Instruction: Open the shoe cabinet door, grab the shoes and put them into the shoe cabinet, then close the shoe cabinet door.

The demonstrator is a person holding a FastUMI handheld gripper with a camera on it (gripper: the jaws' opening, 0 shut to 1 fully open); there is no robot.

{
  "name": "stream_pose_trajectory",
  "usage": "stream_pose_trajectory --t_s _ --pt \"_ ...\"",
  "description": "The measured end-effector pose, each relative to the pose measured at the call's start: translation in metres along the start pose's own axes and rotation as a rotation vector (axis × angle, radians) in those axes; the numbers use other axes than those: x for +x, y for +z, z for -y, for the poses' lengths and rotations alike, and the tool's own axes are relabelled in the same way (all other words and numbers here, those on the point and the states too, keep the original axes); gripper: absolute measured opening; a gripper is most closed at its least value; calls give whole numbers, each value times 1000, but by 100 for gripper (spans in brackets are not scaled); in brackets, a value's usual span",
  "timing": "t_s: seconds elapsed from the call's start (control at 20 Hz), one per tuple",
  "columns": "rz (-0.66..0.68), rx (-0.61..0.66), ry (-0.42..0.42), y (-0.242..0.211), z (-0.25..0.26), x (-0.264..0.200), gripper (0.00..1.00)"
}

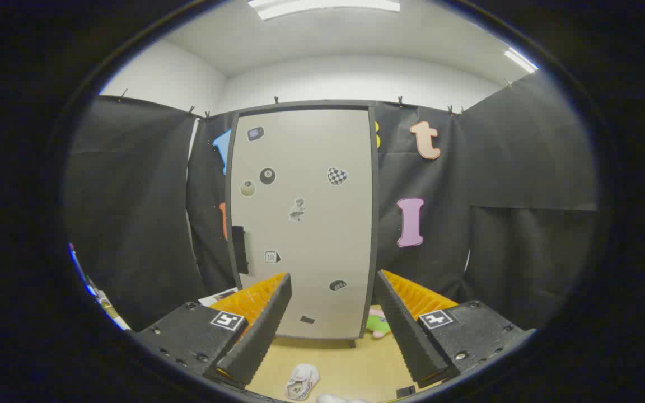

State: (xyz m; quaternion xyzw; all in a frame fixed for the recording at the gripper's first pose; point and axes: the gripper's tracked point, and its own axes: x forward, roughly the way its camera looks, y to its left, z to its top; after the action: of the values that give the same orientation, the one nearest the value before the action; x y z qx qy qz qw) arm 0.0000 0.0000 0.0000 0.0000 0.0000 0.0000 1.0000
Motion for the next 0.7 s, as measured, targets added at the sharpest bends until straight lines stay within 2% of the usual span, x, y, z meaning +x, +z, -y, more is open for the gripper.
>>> stream_pose_trajectory --t_s 0.7 --pt "-5 -6 -30 -3 -1 -5 99"
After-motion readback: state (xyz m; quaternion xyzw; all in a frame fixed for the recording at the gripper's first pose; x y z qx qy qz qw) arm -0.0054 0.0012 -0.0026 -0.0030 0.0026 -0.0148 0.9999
